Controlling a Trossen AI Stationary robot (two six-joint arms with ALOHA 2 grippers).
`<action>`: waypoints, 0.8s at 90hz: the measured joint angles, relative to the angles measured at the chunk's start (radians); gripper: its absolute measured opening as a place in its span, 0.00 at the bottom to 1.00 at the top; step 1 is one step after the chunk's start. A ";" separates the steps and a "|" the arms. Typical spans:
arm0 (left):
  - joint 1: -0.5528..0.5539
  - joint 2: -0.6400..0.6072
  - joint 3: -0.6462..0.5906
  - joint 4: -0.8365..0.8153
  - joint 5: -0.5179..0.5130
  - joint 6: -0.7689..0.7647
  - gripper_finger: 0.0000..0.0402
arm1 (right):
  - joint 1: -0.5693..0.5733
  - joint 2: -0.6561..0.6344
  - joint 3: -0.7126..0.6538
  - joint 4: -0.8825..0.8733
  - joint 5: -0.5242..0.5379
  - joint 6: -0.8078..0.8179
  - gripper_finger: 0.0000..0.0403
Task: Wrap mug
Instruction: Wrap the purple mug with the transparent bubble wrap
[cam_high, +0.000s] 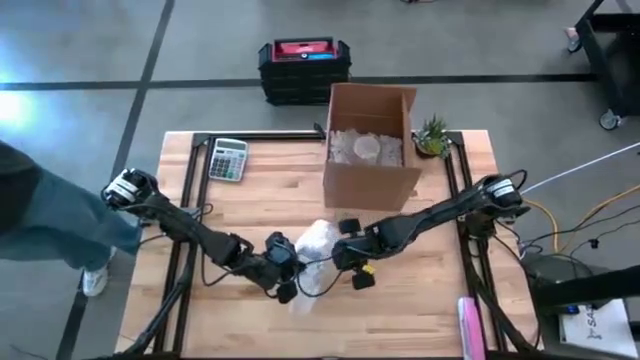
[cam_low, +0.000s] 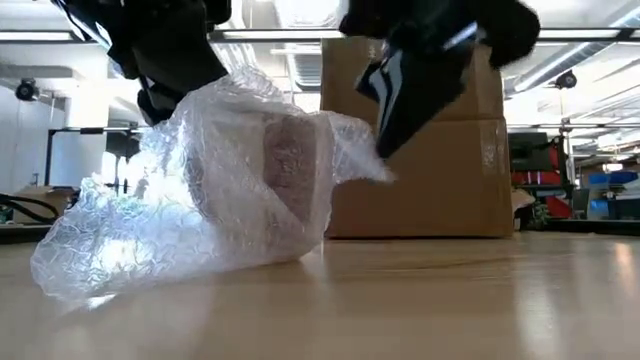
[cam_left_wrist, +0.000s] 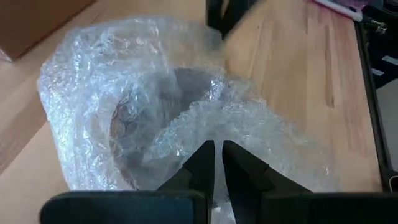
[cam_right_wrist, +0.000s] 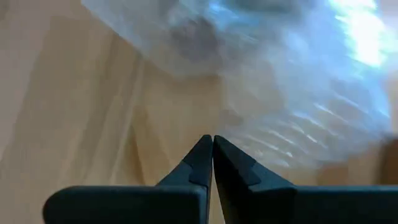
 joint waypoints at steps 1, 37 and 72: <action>0.000 0.000 0.000 -0.001 0.001 0.001 0.05 | 0.001 0.004 -0.004 0.022 -0.001 -0.001 0.00; 0.022 0.000 -0.026 -0.004 0.066 0.076 0.05 | 0.040 0.152 0.033 0.353 -0.009 0.148 0.00; 0.010 -0.017 -0.026 0.002 0.086 0.037 0.05 | 0.069 0.077 0.277 -0.184 -0.004 -0.052 0.00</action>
